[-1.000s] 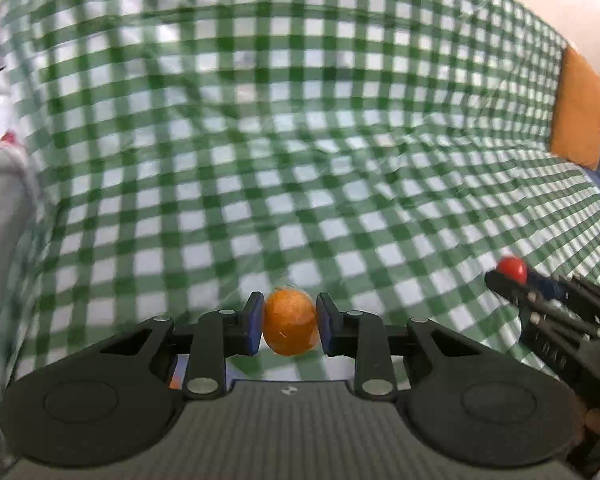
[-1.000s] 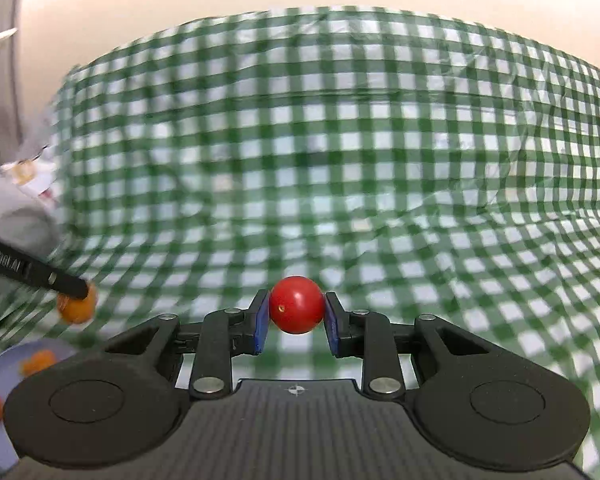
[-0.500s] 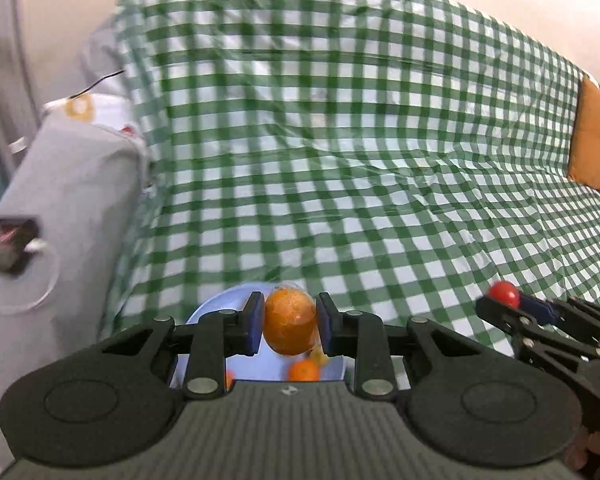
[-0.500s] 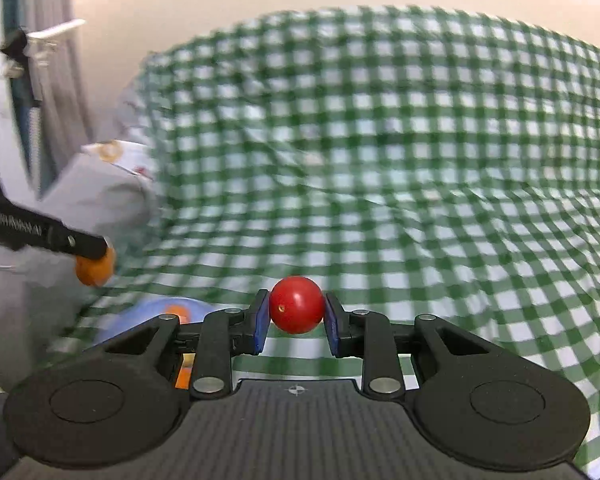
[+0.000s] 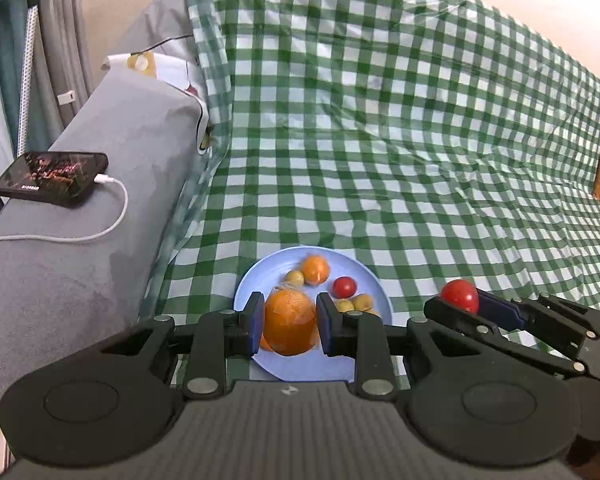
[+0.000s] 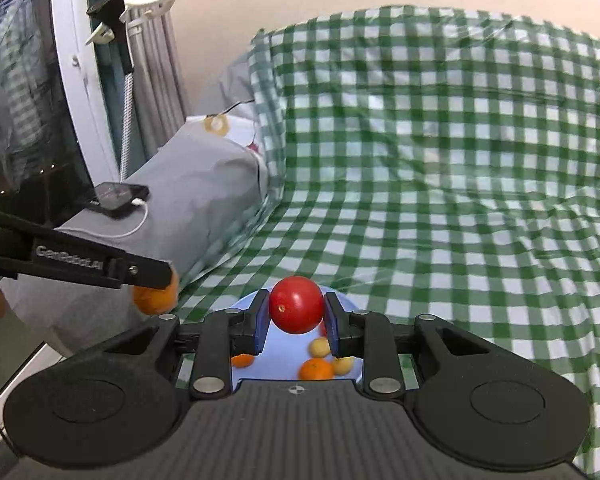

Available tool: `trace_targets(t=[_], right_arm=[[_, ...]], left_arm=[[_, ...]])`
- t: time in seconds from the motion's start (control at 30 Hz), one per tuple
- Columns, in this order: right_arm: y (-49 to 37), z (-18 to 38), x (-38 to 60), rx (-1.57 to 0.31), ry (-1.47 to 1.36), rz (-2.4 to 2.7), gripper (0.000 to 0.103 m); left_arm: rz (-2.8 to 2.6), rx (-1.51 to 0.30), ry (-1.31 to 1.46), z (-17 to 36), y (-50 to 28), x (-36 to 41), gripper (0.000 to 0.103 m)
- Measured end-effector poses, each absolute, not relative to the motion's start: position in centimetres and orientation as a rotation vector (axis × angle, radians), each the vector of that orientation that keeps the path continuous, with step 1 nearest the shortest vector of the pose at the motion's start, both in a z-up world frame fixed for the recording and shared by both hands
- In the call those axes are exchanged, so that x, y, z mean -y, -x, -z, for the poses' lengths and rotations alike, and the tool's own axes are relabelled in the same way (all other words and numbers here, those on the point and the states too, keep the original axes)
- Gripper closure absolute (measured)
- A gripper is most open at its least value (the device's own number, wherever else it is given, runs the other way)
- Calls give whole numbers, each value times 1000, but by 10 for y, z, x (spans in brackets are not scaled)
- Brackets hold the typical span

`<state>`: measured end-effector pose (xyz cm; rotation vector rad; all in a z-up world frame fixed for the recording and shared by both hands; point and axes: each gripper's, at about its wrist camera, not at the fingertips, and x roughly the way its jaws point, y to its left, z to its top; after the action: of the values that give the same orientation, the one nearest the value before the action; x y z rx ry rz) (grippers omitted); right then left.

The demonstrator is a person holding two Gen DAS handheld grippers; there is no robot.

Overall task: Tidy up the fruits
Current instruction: 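Carry the kumquat and tomato to the plate and open both grippers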

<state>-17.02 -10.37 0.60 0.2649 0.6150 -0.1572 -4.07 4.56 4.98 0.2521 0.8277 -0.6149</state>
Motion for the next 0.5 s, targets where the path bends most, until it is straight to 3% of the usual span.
trace_targets(t=[0.5], right_arm=[[111,65,107,-765,-214,139,73]], left_arm=[[542,-957,-351,29,-19,-6,72]])
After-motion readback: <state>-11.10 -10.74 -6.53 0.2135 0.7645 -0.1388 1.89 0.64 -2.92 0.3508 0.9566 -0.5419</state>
